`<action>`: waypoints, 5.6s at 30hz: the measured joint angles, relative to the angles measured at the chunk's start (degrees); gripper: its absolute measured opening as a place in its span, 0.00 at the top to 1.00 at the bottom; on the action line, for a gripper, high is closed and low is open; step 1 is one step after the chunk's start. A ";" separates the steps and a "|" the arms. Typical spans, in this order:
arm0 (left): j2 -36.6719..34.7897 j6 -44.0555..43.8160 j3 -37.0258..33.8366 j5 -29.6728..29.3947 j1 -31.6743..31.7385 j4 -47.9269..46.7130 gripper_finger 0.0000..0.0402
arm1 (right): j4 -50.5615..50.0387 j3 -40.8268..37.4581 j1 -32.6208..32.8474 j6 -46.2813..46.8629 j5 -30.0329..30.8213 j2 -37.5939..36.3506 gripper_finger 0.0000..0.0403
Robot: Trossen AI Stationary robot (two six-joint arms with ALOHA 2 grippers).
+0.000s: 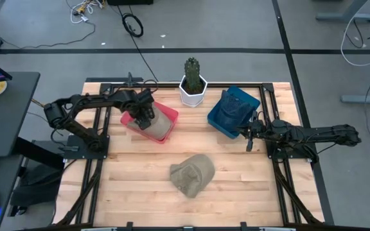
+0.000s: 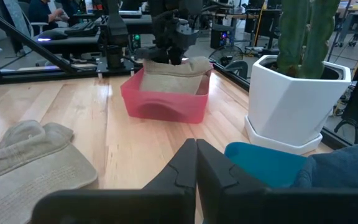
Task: Pick & Place hat
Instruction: Put the left brown cap into the red bin, then put the brown cap into the red bin
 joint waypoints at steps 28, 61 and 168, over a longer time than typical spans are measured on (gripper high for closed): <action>-0.13 -6.87 19.76 -4.98 -13.33 -15.40 0.56 | -0.02 0.01 0.00 0.00 -0.01 0.02 0.98; -1.17 -16.38 19.65 -10.30 -21.74 -15.10 0.56 | 0.07 0.02 0.00 0.00 0.00 0.02 0.98; 17.32 39.48 26.89 -6.25 -51.34 18.94 0.56 | 0.00 0.00 0.00 0.00 -0.01 0.00 0.98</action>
